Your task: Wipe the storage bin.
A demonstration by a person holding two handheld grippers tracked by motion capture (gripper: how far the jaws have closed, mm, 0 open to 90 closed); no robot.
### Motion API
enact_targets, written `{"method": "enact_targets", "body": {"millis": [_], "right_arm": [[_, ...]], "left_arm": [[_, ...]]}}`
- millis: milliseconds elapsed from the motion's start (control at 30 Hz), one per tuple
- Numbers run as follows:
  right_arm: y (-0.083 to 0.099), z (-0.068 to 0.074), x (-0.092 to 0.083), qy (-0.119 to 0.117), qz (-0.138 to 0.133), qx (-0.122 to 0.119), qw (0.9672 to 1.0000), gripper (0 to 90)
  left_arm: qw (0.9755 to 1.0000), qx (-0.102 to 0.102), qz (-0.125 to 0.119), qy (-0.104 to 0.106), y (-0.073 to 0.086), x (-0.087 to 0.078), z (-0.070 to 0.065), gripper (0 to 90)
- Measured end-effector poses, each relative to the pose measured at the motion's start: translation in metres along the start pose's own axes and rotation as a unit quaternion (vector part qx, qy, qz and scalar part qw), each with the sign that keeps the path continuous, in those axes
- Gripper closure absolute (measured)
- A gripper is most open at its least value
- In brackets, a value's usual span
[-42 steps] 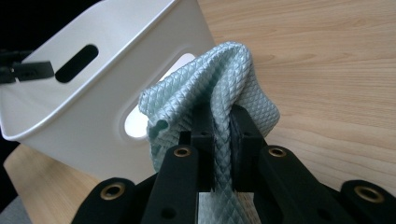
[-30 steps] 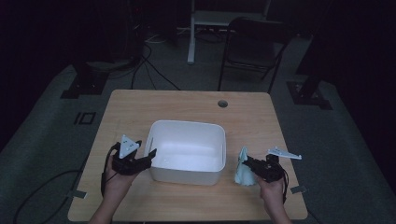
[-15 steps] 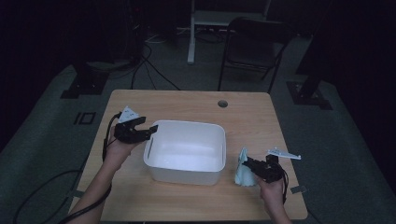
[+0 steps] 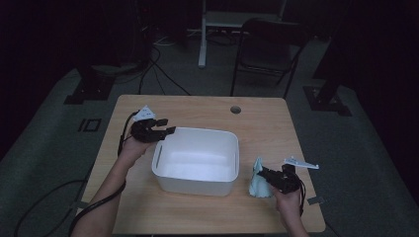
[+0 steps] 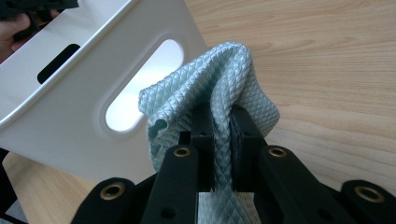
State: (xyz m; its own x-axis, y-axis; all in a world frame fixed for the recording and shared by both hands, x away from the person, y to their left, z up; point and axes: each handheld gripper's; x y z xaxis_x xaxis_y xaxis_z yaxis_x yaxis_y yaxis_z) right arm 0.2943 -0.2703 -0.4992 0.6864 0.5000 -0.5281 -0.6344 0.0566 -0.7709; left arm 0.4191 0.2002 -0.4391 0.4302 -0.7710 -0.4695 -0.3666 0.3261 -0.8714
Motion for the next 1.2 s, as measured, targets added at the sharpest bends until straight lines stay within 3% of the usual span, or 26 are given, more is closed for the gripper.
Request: {"method": "enact_targets", "body": {"millis": [67,200,267,433,633,733,800,900,1067,1133,1167,1200], "right_arm": [[0.000,-0.001,0.000,-0.001,0.000,0.002,1.0000,82.1],[0.001,-0.003,-0.001,-0.001,0.000,0.006,1.0000,82.1],[0.001,-0.003,-0.001,0.000,0.000,0.006,1.0000,82.2],[0.001,-0.003,0.001,-0.001,0.002,0.008,1.0000,82.3],[0.001,-0.003,0.003,-0.002,0.003,0.013,0.9999,82.4],[0.001,-0.002,0.003,-0.001,0.004,0.010,0.9999,82.4],[0.001,-0.001,0.003,-0.004,0.003,0.012,0.9999,82.4],[0.000,0.000,0.002,-0.005,0.001,0.010,0.9999,82.4],[0.002,0.000,0.004,-0.008,0.008,0.012,0.9999,82.4],[0.002,0.000,0.005,-0.006,0.010,0.011,0.9999,82.4],[0.002,0.000,0.006,-0.005,0.010,0.011,0.9999,82.4],[0.002,0.000,0.006,-0.006,0.010,0.011,0.9999,82.4]], "left_arm": [[1.0000,-0.003,0.007,-0.003,0.001,0.003,0.002,52.2],[0.9998,0.005,0.008,0.015,0.002,0.004,0.000,67.3],[0.9999,0.016,0.007,0.001,0.003,0.003,-0.004,71.9],[0.9996,0.016,0.002,-0.024,0.007,-0.002,-0.009,74.6],[0.9991,0.007,0.009,-0.040,0.017,-0.018,-0.020,79.6],[0.9994,0.005,0.011,-0.032,0.019,-0.023,-0.026,79.0],[0.9998,0.005,0.007,-0.021,0.019,-0.025,-0.026,72.4],[0.9997,0.014,0.009,-0.015,0.017,-0.025,-0.026,71.2],[1.0000,0.000,0.002,0.006,0.018,-0.023,-0.020,70.8],[1.0000,0.005,0.006,0.006,0.018,-0.019,-0.019,70.6],[0.9999,0.009,0.008,-0.004,0.018,-0.018,-0.020,71.3],[0.9999,0.009,0.007,-0.011,0.018,-0.018,-0.020,76.6]]}}
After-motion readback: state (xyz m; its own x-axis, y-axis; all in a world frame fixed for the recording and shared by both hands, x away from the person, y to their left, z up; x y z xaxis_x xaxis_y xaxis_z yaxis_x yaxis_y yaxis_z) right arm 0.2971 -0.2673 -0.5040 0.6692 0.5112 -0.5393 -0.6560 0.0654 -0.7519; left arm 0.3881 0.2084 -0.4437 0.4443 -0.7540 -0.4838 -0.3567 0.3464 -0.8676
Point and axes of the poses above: each handheld gripper's, and its own axes: x roughly forward along the jaws, y roughly out of its underside, z roughly to its left, and after that the axes turned 11 degrees about y, right-handed
